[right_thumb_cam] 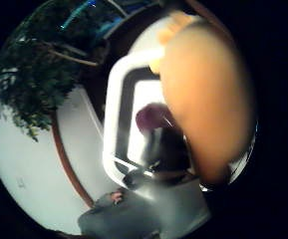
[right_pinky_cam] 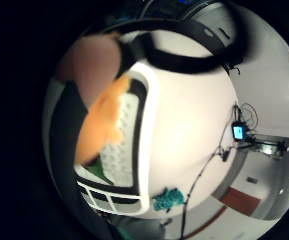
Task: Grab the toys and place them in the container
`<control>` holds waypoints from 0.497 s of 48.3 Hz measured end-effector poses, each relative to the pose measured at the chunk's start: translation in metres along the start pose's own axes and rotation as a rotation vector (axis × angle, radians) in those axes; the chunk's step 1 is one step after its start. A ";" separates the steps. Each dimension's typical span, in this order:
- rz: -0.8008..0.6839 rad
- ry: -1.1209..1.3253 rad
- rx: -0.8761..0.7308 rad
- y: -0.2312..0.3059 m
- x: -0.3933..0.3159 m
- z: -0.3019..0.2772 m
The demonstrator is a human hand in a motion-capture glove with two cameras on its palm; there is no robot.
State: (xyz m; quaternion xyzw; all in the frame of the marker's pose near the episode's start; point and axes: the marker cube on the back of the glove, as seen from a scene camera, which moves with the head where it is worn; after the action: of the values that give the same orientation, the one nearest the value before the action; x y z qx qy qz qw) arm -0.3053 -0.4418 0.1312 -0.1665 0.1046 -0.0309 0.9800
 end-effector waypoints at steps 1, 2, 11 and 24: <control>0.066 0.045 -0.012 -0.002 0.006 0.005; 0.128 0.080 -0.018 -0.004 0.011 0.009; 0.027 0.026 -0.018 0.001 0.001 0.022; -0.044 -0.003 0.004 0.050 0.029 0.011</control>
State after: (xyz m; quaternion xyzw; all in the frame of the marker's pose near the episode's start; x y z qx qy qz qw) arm -0.2738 -0.3937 0.1186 -0.1669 0.0996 -0.0525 0.9795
